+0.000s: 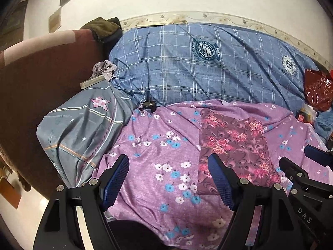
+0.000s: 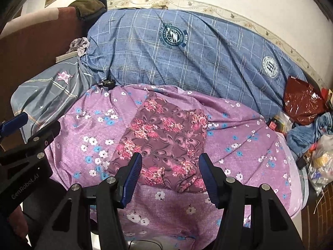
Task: Fold small clothes
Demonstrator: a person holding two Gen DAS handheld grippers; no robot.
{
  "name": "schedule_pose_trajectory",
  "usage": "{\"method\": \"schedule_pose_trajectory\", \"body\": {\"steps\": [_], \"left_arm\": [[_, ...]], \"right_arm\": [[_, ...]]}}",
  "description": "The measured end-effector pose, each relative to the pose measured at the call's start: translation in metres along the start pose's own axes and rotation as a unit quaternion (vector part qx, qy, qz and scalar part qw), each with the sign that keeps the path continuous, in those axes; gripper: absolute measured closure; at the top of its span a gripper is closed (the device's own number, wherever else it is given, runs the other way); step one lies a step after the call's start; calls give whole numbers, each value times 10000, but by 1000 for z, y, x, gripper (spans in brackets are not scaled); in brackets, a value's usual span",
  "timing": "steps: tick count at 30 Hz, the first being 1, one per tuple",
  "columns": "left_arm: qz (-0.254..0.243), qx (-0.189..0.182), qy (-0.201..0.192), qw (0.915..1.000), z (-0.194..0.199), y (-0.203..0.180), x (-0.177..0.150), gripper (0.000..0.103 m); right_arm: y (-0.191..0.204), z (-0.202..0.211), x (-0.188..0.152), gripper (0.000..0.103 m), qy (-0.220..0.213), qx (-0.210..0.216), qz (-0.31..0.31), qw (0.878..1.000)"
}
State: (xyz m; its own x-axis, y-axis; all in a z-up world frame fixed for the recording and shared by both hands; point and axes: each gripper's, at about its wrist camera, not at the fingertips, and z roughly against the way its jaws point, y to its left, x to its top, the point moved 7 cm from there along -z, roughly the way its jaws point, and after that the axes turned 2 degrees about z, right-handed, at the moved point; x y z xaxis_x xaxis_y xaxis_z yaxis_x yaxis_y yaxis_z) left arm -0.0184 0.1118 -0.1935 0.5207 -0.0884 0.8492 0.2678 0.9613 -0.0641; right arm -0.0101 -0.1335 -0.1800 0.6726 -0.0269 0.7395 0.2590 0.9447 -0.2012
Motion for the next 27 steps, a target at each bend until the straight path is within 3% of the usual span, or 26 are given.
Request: {"method": "schedule_pose_trajectory", "body": {"steps": [13,27], "left_arm": [[231,132,-31,9996,0,21,7,25],[242,209,130,9994,-47,12,39,25]], "right_arm": [[17,8,13,45,-119,53,235,9996],[1,-29,46,45,-107,172,99,9997]]}}
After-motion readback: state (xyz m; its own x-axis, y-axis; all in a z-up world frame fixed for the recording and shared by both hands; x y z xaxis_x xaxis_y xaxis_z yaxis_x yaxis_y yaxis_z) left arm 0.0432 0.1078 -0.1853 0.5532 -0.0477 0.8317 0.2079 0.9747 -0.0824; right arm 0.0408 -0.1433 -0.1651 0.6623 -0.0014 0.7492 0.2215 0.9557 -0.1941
